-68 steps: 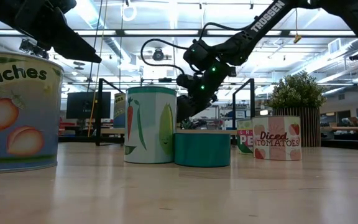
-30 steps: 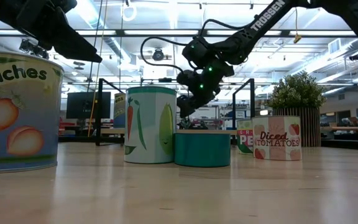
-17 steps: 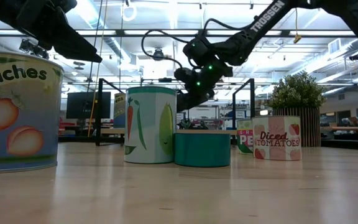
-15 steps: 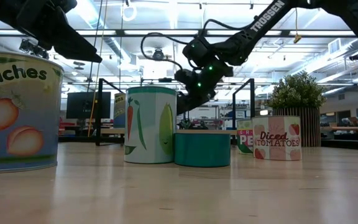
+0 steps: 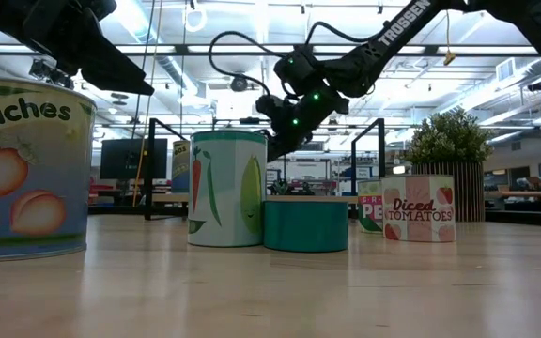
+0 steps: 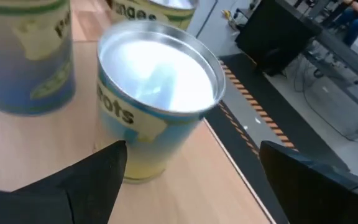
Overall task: Pick and place cans onto a shelf
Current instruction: Put the canned carrots on the shelf
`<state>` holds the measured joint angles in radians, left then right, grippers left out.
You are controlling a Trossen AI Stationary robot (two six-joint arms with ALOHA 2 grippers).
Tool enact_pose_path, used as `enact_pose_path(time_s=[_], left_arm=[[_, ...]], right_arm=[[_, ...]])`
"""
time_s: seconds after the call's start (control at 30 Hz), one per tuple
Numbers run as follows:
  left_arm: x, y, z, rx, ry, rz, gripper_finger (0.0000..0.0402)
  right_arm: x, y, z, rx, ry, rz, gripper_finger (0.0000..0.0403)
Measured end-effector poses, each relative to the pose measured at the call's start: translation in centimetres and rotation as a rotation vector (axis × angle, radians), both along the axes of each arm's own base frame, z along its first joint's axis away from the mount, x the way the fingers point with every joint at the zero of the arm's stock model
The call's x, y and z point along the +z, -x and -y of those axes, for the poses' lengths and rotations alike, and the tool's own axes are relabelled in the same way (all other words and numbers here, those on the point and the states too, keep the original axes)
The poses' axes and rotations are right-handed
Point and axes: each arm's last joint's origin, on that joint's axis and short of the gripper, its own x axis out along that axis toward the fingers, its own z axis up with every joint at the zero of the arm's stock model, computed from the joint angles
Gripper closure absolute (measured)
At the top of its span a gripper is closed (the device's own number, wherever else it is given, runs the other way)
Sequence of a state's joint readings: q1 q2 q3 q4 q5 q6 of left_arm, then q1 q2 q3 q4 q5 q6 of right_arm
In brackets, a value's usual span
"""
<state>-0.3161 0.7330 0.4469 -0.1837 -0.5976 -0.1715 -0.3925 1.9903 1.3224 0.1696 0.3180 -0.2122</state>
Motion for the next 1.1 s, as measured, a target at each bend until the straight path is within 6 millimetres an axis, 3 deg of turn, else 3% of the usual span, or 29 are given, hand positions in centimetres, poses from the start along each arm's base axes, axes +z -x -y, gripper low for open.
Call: enact_pose_path(time_s=[0.33,0.63,0.93,1.1], left_arm=[[0.0,0.0,0.0,0.0,-0.001,0.0,0.0015],[0.3,-0.1,0.1,-0.002,0.01,0.036,0.0015],[0.3,-0.1,0.1,-0.005,0.003,0.033,0.0015],[0.3,-0.2,0.1,-0.005,0.019,0.038,0.0015]], right_arm=[[0.0,-0.2,-0.5,0.001,0.032,-0.02,0.0028],[1.1,0.0,1.4,0.031,0.058,0.099,0.0028],[0.2,0.2,0.8,0.028,0.039,-0.012,0.0028],[0.5,0.8,2.1,-0.058,0.106,-0.018,0.0028]])
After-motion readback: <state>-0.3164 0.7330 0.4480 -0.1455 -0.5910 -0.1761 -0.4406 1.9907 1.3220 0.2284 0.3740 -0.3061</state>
